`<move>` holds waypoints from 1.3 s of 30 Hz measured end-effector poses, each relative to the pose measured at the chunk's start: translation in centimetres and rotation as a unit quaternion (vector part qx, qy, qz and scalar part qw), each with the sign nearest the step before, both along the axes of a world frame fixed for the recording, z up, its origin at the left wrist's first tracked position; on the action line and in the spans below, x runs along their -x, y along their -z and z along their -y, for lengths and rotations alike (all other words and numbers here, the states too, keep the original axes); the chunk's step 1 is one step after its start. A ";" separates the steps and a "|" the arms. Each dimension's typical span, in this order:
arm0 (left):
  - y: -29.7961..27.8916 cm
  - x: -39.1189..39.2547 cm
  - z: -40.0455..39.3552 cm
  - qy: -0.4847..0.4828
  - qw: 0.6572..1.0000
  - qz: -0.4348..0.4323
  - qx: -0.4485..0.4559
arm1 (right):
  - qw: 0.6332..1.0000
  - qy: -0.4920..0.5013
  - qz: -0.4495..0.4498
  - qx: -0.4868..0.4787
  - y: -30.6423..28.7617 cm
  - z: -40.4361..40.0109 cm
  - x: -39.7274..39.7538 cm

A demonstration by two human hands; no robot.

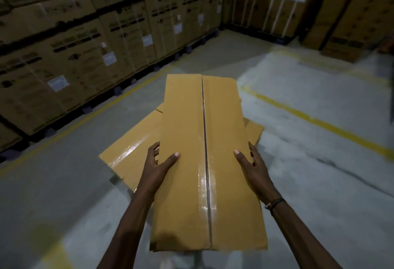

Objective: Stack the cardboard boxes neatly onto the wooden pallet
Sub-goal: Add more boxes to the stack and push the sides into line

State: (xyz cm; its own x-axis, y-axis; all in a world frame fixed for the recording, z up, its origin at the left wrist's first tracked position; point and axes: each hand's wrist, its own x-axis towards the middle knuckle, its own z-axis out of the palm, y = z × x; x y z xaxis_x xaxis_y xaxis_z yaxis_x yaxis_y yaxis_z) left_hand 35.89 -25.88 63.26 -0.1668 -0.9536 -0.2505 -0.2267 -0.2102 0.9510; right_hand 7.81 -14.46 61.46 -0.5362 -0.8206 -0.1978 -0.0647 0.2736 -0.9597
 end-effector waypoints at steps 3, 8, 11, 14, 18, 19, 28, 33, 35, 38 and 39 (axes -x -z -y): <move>-0.2 0.3 3.4 0.061 0.998 0.016 -0.007 | 0.998 0.055 -0.003 -0.003 0.4 0.3 -1.0; -0.3 4.1 7.7 0.154 0.988 0.015 -0.013 | 0.991 0.137 0.003 0.006 0.4 0.3 0.0; -0.4 7.5 9.9 0.199 0.980 0.009 -0.018 | 0.982 0.187 -0.004 0.007 -0.1 0.5 1.5; -0.4 11.6 11.6 0.230 0.973 -0.004 -0.008 | 0.976 0.217 -0.020 0.004 0.4 1.2 4.3; 1.0 17.5 14.3 0.256 0.967 -0.006 -0.008 | 0.973 0.232 -0.010 0.004 2.1 2.9 9.2; 1.3 19.1 15.1 0.261 0.965 -0.008 -0.012 | 0.971 0.238 -0.003 0.007 2.5 3.4 10.7; 6.1 30.3 22.4 0.288 0.957 0.035 -0.012 | 0.968 0.247 0.038 -0.010 6.7 9.9 21.3; 10.3 34.4 26.3 0.299 0.952 0.058 -0.017 | 0.965 0.256 0.051 -0.026 11.2 13.5 24.6; 12.7 35.3 27.9 0.308 0.949 0.063 -0.020 | 0.962 0.265 0.056 -0.031 13.5 14.7 25.1; 16.9 36.3 30.2 0.323 0.943 0.075 -0.033 | 0.959 0.275 0.068 -0.031 16.8 16.4 25.6; 18.3 36.7 30.9 0.329 0.941 0.078 -0.035 | 0.957 0.280 0.069 -0.034 17.9 17.0 25.8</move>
State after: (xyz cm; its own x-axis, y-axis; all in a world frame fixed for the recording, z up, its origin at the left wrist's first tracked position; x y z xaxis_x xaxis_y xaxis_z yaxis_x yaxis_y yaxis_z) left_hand -0.80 -56.73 44.94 -0.6714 -0.6373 -0.3783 -0.4643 -0.0361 0.8849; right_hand -17.94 -31.49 43.60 -0.8529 -0.3951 -0.3413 0.2367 0.2900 -0.9273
